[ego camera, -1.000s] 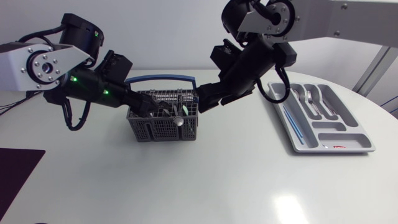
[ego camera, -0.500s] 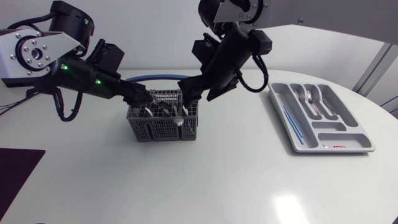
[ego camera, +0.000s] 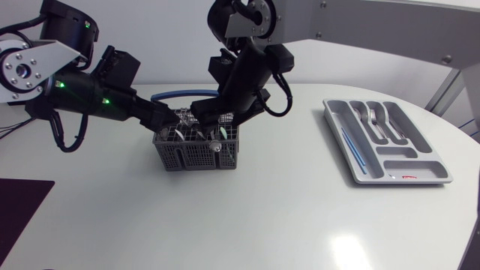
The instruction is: Unload the cutlery basket into the drawer organizer.
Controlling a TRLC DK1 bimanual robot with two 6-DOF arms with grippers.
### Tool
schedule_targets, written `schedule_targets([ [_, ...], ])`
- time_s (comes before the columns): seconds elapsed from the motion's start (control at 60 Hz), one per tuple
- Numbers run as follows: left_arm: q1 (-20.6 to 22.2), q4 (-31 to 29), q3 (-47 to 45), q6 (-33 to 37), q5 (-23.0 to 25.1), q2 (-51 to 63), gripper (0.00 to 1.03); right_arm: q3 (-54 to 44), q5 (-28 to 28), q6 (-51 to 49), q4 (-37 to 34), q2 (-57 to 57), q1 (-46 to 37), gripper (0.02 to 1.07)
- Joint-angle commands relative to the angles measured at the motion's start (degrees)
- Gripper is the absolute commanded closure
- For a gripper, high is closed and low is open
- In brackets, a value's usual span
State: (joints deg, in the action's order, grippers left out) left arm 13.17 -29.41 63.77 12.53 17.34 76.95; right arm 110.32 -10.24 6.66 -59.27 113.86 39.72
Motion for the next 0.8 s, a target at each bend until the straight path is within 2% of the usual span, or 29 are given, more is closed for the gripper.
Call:
schedule_targets([
  [0.0,-0.6,0.8,-2.0,1.5,0.5,-1.4,0.12,2.4,0.7,2.3,-1.6,2.4,1.0,0.07],
  [0.083,-0.6,1.5,-3.3,1.5,0.5,-2.1,0.12,3.9,1.5,2.7,-2.2,3.7,1.8,0.08],
  [0.167,-0.7,2.4,-4.7,1.8,0.6,-2.9,0.12,5.3,1.8,2.8,-2.3,5.1,2.0,0.13],
  [0.583,-3.6,4.4,-7.5,2.8,4.0,-4.2,0.12,7.5,3.3,3.9,-2.7,8.2,2.5,0.17],
  [0.783,-3.9,4.6,-8.2,2.8,4.2,-4.3,0.12,8.5,3.5,4.1,-2.6,9.2,2.8,0.32],
])
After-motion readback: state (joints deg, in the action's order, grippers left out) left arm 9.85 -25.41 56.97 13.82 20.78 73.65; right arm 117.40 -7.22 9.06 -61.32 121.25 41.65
